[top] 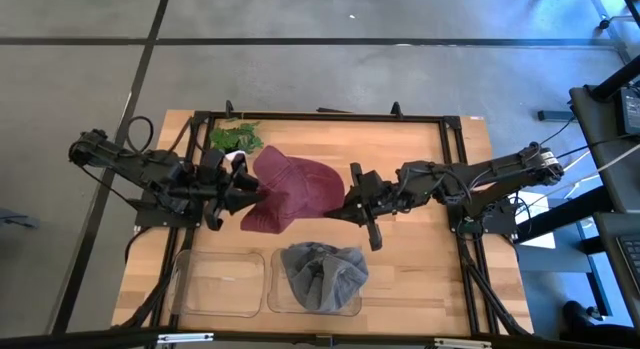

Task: Pick & Place hat
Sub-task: Put the red cap into the left transparent bin

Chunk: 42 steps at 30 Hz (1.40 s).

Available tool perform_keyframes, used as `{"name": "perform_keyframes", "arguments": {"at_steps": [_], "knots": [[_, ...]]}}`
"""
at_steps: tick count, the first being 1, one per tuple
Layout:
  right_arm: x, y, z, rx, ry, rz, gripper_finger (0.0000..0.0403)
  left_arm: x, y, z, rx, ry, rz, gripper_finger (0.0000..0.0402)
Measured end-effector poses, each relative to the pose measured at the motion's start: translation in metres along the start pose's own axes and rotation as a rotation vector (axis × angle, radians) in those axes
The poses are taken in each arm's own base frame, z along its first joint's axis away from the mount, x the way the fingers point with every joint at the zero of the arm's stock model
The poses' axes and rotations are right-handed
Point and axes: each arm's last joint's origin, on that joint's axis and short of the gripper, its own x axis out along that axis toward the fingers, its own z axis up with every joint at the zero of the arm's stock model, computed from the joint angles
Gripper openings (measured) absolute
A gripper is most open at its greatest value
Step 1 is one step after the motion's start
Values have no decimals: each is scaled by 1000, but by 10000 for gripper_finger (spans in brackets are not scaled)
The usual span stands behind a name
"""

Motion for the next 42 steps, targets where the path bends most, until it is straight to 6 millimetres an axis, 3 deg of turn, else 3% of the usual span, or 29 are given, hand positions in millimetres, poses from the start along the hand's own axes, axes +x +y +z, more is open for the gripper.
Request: {"name": "perform_keyframes", "arguments": {"at_steps": [9,18,23,33,42], "knots": [[0,0,0,-4,0,0,33,0,0,1,72,-6,-2,25],[-1,-1,-3,-10,39,-9,118,-3,-1,3,49,-1,-41,23],[-17,-5,-8,-28,157,-134,168,-4,-3,2,-75,48,-106,23],[-56,-16,-20,12,375,-402,203,-8,-3,-16,-354,355,-170,23],[-68,-22,-38,92,554,-539,204,-18,-23,-11,-372,824,-27,23]]}}
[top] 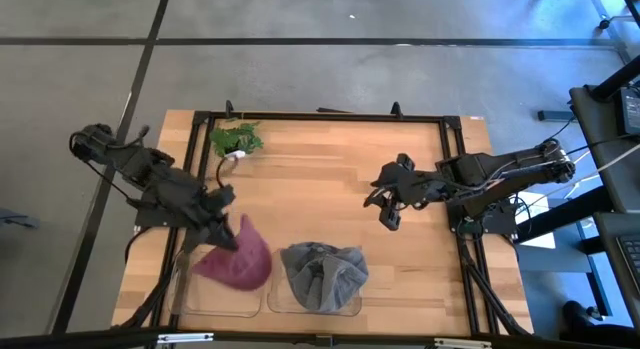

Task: Pick & Place hat
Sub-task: Put the red cap into the left transparent bin

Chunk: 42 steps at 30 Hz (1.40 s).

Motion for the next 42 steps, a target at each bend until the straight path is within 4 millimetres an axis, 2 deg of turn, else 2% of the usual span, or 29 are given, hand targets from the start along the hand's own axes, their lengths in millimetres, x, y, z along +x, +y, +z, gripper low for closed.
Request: {"name": "perform_keyframes", "arguments": {"at_steps": [5,9,12,20,27,33,36,42], "knots": [[0,-2,-4,31,40,-23,204,18,-5,-15,-41,245,141,23],[0,-2,-4,36,40,-23,204,34,-9,-28,-178,443,174,23],[0,-2,-4,35,40,-23,204,40,-14,-34,-244,510,173,23],[0,-2,-4,36,40,-23,204,53,-19,-47,-299,549,254,23],[0,-2,-4,37,37,-22,204,81,-6,-59,-222,637,425,23],[0,-2,-4,47,37,-22,204,96,8,-64,-142,675,571,25],[0,-2,-4,49,37,-22,204,99,12,-66,-138,689,630,42],[0,-2,-4,65,37,-23,204,100,14,-66,-58,692,629,74]]}}
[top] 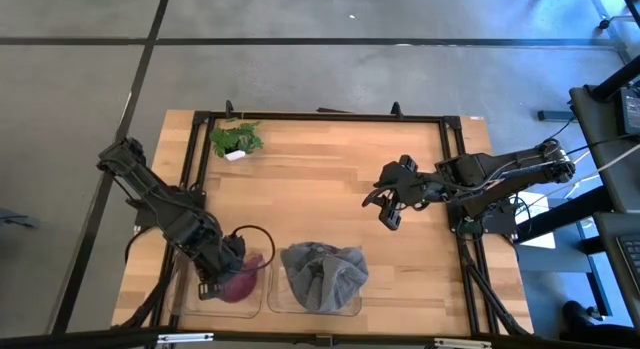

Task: Pick & Place hat
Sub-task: Put the red cap into the left transparent bin, then return to Home Position

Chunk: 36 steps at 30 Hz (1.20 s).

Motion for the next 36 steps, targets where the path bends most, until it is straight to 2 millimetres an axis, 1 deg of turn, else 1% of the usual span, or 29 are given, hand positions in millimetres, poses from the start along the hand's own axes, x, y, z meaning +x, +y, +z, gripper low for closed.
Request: {"name": "perform_keyframes", "arguments": {"at_steps": [4,7,12,14,16,19,23,25,27,31,34,36], "knots": [[0,0,0,2,0,0,205,-1,3,3,-22,-9,8,93],[0,0,0,1,1,0,204,-4,7,4,-20,-38,35,119],[0,-2,-3,-40,29,-12,204,-17,15,1,-11,-119,37,158],[0,-2,-4,-18,42,-21,204,-24,21,-2,-14,-175,60,167],[0,-3,-4,4,45,-27,204,-34,28,-6,-24,-250,76,172],[0,-3,-4,-5,41,-26,204,-50,37,-9,-33,-385,51,175],[2,-1,-4,-49,26,-10,204,-69,49,-8,51,-685,-40,173],[5,-1,-8,-67,11,11,204,-75,59,-9,100,-803,-86,172],[9,0,-11,-80,-25,66,204,-78,74,-12,125,-900,-107,172],[12,-6,-25,-94,-141,177,204,-79,103,-23,156,-1092,-128,171],[11,-17,-41,-68,-268,258,204,-72,124,-35,177,-1215,-151,171],[12,-27,-57,-41,-345,297,204,-67,139,-44,178,-1293,-168,171]]}}
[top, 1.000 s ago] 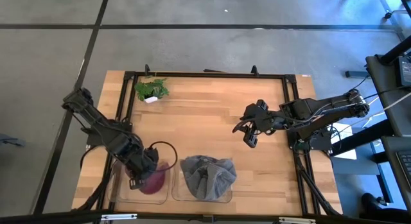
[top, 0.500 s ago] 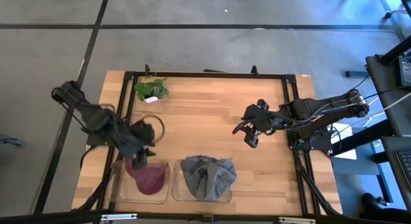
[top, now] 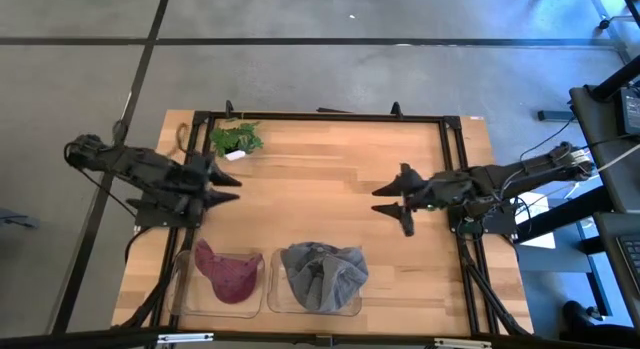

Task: Pick & Place hat
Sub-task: Return to Home Position

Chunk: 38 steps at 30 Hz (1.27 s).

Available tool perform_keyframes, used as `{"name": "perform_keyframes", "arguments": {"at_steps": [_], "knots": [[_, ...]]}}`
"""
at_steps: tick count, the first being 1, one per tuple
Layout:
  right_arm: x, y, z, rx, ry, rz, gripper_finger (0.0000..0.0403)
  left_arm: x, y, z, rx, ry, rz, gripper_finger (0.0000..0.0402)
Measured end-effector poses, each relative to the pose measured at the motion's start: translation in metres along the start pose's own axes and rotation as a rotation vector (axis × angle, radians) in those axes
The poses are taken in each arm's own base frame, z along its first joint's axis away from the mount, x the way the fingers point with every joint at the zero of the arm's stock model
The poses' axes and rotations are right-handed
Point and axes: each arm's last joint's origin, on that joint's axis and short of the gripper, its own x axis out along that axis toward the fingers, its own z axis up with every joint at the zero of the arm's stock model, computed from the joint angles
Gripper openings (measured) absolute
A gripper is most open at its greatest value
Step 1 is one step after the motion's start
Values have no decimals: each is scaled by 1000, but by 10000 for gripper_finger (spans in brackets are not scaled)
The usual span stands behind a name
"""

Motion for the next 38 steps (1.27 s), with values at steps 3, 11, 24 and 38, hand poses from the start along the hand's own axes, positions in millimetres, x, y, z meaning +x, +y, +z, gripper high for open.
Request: {"name": "perform_keyframes", "arguments": {"at_steps": [3,11,24,38], "knots": [[-11,-14,-24,27,-85,31,204,-15,16,-13,-1,-87,1,171],[-27,-47,-70,91,-325,62,204,-42,44,-48,-23,-248,7,171],[-30,-74,-103,106,-508,15,204,-13,49,-80,-8,-374,-102,169],[-27,-85,-129,155,-577,14,204,17,63,-121,-36,-275,-42,169]]}}
